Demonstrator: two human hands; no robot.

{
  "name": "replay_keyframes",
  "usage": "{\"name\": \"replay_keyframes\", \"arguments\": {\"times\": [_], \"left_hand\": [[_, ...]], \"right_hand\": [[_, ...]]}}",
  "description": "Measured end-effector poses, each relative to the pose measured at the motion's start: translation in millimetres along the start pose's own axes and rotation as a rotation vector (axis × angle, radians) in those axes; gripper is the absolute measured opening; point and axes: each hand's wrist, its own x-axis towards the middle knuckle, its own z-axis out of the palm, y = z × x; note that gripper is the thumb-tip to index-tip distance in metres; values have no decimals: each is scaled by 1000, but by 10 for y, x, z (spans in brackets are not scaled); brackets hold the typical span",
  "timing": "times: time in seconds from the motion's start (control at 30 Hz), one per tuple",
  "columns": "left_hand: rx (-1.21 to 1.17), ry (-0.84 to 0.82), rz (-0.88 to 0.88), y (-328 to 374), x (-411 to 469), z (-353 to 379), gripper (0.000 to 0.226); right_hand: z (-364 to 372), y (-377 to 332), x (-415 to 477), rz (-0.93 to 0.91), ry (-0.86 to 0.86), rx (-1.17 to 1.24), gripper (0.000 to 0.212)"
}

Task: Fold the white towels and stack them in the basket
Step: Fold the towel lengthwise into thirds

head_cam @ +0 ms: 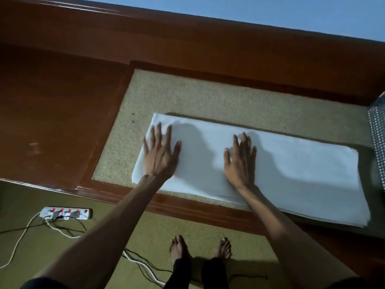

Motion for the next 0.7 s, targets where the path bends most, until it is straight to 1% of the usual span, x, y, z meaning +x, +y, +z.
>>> {"name": "replay_keyframes", "arguments": {"times": [0.07, 0.13, 0.17, 0.23, 0.3, 0.4, 0.43, 0.5, 0.6, 0.63, 0.7], "left_hand": [[-51, -82, 130, 201, 202, 55, 65], [5, -195, 253, 206, 415, 120, 65], [56, -226, 265, 129, 517, 132, 66], [142, -208, 205, -89, 665, 111, 69], [151, -163, 108, -298, 677, 73, 72], [-36, -124, -10, -478, 444, 31, 80], [-103, -104, -38, -514, 322, 10, 84], [-161, -64, -66, -556, 108, -39, 88], [-183, -5, -108, -501, 15, -153, 80], [-208, -15, -149, -462, 57, -206, 74], [-287, -108, -293, -401, 204, -329, 63]], "right_hand": [[130, -218, -40, -18, 28, -10, 59], [195, -291, -71, -18, 63, -65, 56], [202, -293, -71, -11, 51, -77, 56], [189, -277, -72, 0, 36, -85, 56], [194, -277, -84, 0, 58, -102, 56], [219, -298, -122, 5, 106, -86, 55], [226, -296, -132, 4, 89, -79, 57], [217, -277, -135, 8, 47, -78, 59], [205, -290, -141, 19, 48, -66, 59], [202, -306, -144, 27, 53, -54, 58], [196, -334, -142, 36, 67, -52, 57]]}}
